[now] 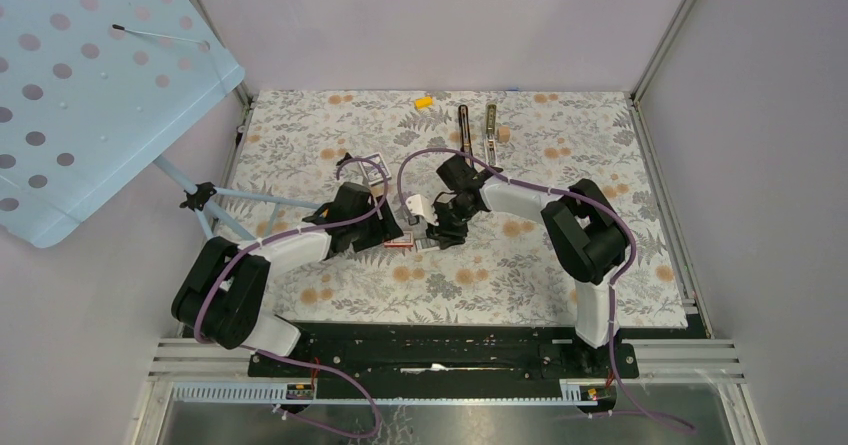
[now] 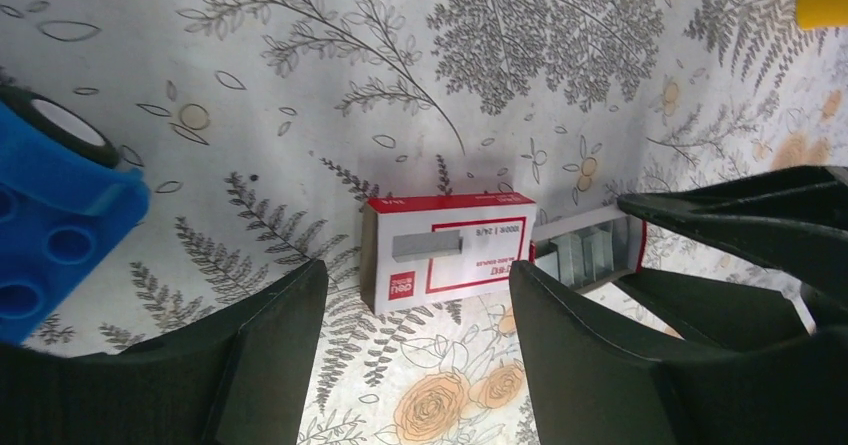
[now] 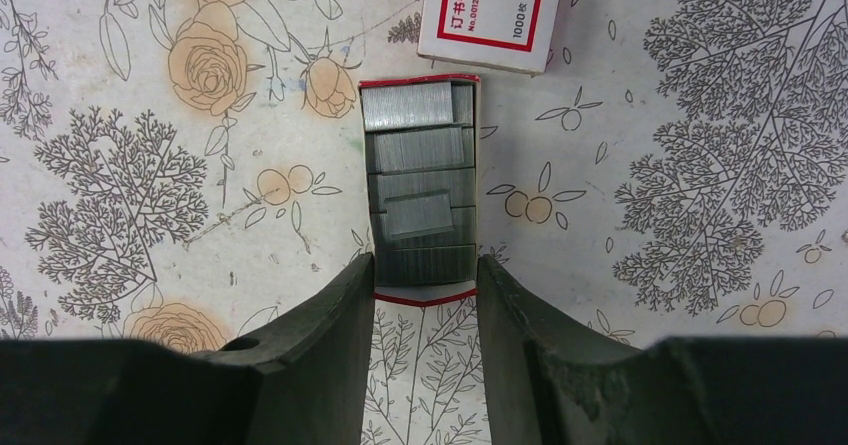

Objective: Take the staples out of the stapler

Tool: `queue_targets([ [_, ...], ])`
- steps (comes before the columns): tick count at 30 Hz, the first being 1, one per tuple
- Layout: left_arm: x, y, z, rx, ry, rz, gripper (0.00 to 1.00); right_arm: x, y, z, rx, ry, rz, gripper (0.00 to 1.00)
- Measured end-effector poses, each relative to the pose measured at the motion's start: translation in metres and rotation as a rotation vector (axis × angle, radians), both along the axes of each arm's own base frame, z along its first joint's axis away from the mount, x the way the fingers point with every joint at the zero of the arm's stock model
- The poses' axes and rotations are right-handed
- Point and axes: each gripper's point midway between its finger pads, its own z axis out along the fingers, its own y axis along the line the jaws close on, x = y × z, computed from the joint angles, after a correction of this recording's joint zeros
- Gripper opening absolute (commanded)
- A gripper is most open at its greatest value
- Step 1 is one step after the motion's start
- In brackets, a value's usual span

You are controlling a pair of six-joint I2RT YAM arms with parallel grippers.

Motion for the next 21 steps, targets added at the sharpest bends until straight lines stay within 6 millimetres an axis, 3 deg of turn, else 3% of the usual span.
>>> queue_targets([
  [8, 0.0021, 0.0099, -0.0027, 0.057, -0.002, 0.02, 0.65, -0.0014, -0.002, -0.0008, -0.009, 0.005, 0.001, 0.38],
  [21, 0.0046, 0.0064, -0.0046, 0.056, -0.009, -0.007, 0.59, 0.0052, -0.002, -0.0021, -0.019, -0.018, -0.014, 0.36],
])
